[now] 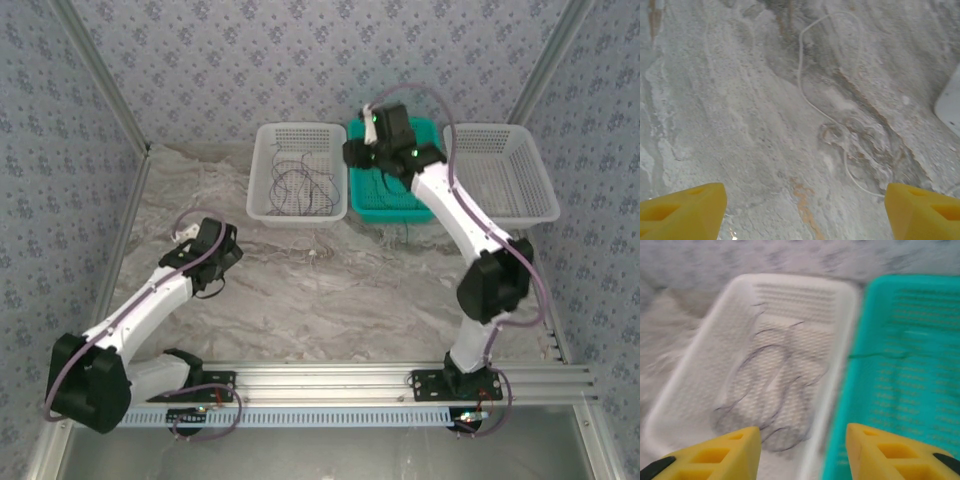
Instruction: Untangle the cables
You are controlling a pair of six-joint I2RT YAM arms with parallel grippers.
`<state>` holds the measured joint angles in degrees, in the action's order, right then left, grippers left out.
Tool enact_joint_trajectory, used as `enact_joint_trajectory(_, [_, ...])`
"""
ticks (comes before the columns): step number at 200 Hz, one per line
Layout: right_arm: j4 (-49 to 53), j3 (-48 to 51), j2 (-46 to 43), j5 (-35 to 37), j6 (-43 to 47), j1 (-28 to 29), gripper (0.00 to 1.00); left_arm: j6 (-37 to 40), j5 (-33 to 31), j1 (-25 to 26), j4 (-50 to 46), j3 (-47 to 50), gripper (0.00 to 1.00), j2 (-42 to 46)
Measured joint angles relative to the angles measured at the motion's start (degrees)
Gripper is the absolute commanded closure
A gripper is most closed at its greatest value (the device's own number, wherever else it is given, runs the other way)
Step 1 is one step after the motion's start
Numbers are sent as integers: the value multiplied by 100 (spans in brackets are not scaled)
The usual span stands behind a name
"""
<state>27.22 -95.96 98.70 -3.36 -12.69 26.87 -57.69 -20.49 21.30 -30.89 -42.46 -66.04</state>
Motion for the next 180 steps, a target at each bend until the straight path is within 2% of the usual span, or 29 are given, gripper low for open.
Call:
enact_joint_trajectory(25, [-1036,1735,-1016,-251,-94,866,47,116,76,-407,269,0,18,-299])
enact_joint_trajectory(56, [-1923,2997,-1639,-295,-214,1790,47,332,339,-892,785,-129,22,-1014])
enact_joint_trajectory(72, [-2146,3320,-1696,-310,-367,1991,46,389,452,-1054,997,-341,24,-1539])
enact_joint_trajectory(94, [-2277,3543,-1696,-341,-603,2131,46,461,490,-1189,1250,-629,34,-2190])
enact_joint_trajectory(111, [-2337,3611,-1696,-337,-713,2223,46,605,496,-1233,1443,-763,42,-2544])
enact_joint_trajectory(139, [-2457,3670,-1698,-341,-863,2337,46,671,468,-1268,1578,-879,48,-2931])
enact_joint_trajectory(153, [-2470,3700,-1714,-348,-920,2354,46,658,431,-1268,1572,-901,58,-3062])
enact_joint_trajectory(170, [-2470,3711,-1746,-343,-960,2354,46,715,317,-1270,1526,-905,89,-3123])
enact_joint_trajectory(180, [-2481,3711,-1768,-330,-960,2354,46,706,317,-1285,1530,-905,100,-3119])
